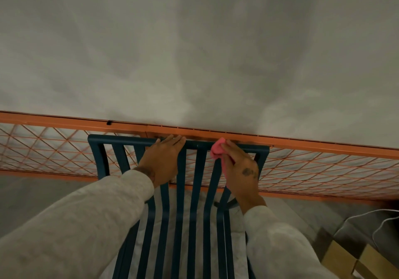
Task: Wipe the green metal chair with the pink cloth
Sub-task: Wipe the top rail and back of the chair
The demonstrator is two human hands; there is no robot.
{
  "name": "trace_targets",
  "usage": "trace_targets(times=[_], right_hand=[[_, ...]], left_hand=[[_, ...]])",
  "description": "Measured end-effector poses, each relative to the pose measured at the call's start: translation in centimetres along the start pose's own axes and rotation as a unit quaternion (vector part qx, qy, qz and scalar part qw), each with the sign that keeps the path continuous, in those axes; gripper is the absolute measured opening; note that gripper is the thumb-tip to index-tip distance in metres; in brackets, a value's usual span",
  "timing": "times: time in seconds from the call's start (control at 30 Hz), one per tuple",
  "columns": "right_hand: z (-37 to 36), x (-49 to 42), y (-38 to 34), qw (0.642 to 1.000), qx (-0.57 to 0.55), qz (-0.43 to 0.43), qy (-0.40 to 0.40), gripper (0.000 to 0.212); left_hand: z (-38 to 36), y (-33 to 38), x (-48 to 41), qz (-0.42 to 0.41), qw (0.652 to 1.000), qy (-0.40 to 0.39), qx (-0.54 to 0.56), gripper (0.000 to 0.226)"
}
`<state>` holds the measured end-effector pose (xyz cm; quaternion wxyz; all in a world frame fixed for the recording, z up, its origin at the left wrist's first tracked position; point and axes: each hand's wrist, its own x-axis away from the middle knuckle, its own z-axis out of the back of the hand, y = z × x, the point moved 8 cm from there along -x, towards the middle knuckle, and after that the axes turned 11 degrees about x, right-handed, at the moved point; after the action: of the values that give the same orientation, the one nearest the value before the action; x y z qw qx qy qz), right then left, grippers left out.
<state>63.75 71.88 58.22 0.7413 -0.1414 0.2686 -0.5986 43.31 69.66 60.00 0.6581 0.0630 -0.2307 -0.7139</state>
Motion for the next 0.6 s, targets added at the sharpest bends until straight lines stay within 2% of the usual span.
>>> trace_targets(times=[0.07,0.13,0.2,0.27,0.37,0.47,0.6], right_hand=[[-1.6,-0.7,-3.1,0.998,-0.003,0.058,-0.030,0.024],[-1.8,-1.2,-6.4,0.994,0.000,0.107,0.007,0.019],[-1.9,-1.3,-9.6,0.989,0.037,0.137,0.031,0.029],[-3.4,-1.7,-11.1,0.988,0.082,0.132,-0.006,0.039],[-4.2,-2.0,-9.3,0.980,0.129,0.151,-0.011,0.044],[-1.9,-1.6,-6.1,0.982,0.109,0.153,-0.032,0.036],[1.5,-1.2,2.0,0.995,0.078,0.045,0.038,0.023]], left_hand=[[0.9,-1.0,0.0,0.016,1.000,0.003,0.020,0.079],[1.3,-1.6,0.0,0.017,1.000,-0.005,0.015,0.077],[1.2,-1.8,-0.1,0.004,1.000,-0.007,0.023,0.078],[1.0,-1.8,-0.3,-0.011,0.999,0.001,0.038,0.079],[1.4,-2.1,-0.2,-0.012,1.000,0.005,0.014,0.077],[1.7,-2.2,0.1,-0.014,1.000,0.007,-0.019,0.075],[1.7,-2.2,0.3,-0.021,1.000,0.010,-0.006,0.073]])
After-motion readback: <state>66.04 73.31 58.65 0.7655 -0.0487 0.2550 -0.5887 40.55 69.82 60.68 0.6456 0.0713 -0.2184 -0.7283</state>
